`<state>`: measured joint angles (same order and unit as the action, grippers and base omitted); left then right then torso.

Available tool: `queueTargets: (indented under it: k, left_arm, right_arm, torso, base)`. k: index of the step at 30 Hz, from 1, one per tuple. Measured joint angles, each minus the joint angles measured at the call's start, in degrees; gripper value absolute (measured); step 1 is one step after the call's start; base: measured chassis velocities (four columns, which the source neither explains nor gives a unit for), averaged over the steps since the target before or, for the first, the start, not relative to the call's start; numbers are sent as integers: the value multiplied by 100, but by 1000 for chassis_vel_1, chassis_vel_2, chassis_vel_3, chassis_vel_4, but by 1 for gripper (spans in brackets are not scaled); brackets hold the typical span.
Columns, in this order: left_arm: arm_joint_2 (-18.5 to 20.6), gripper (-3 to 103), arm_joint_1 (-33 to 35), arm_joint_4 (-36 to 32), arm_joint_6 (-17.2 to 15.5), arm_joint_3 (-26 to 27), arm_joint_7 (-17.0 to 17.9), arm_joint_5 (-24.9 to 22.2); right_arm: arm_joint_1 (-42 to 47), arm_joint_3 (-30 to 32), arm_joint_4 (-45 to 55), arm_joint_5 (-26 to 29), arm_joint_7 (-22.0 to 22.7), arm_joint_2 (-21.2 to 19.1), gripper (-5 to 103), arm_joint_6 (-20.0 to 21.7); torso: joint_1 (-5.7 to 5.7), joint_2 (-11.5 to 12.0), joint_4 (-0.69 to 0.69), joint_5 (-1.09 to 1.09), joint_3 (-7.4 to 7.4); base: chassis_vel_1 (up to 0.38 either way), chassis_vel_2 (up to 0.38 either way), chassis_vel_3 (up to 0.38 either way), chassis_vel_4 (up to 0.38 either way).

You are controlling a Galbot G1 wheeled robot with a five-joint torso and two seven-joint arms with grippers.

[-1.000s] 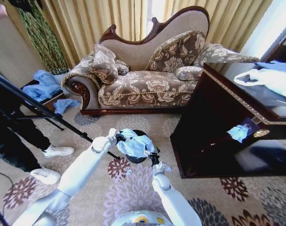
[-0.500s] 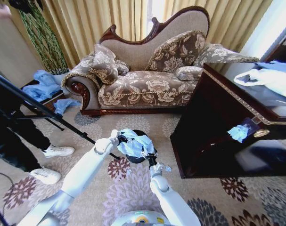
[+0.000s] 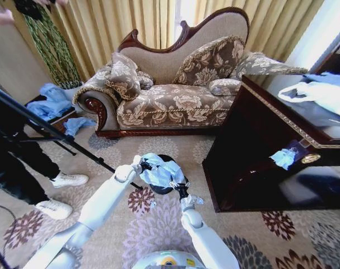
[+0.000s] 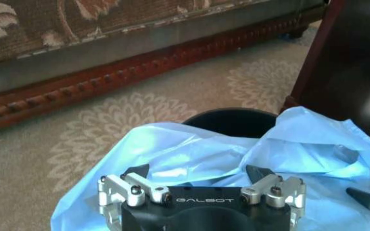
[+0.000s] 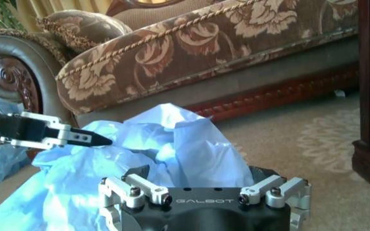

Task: Place a garbage bag over the trash bin.

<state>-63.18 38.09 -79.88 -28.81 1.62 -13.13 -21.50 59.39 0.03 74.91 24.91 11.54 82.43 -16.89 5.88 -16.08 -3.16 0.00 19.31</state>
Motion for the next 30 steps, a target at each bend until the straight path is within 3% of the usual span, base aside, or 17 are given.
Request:
queueTargets:
  k: [10, 14, 16, 18, 23, 26, 30]
  left_arm:
    - [89, 100, 80, -195, 50, 49, -43, -11]
    - [74, 100, 173, -457, -312, 63, 102, -86]
    - [51, 100, 227, -616, -593, 49, 342, -123]
    - [50, 100, 231, -642, -640, 46, 353, -87]
    - [171, 100, 2, -532, -729, -170, -100, 481]
    - [185, 100, -117, -419, -663, -280, -211, 564]
    - [149, 100, -511, 54, -310, -584, -562, 970]
  right_arm:
    - [-31, 84, -158, -46, -60, 44, 100, -53]
    - [-38, 94, -186, -61, -60, 73, 100, -72]
    - [-31, 79, -170, -69, -60, 66, 100, -71]
    - [-29, 77, -166, -74, -60, 64, 100, -72]
    - [-25, 81, -152, -85, -60, 50, 100, -81]
    - [-25, 85, -154, -89, -61, 51, 100, -90]
    - [-24, 89, -162, -96, -62, 56, 100, -102]
  torso:
    - [0, 0, 0, 0, 0]
    - [0, 0, 0, 0, 0]
    - [0, 0, 0, 0, 0]
    - [0, 0, 0, 0, 0]
    - [0, 0, 0, 1, 0]
    - [0, 0, 1, -1, 0]
    - [0, 0, 0, -1, 0]
  base:
    - [0, 0, 0, 0]
    - [0, 0, 0, 0]
    - [0, 0, 0, 0]
    - [0, 0, 0, 0]
    - [0, 0, 0, 0]
    - [0, 0, 0, 0]
    - [0, 0, 0, 0]
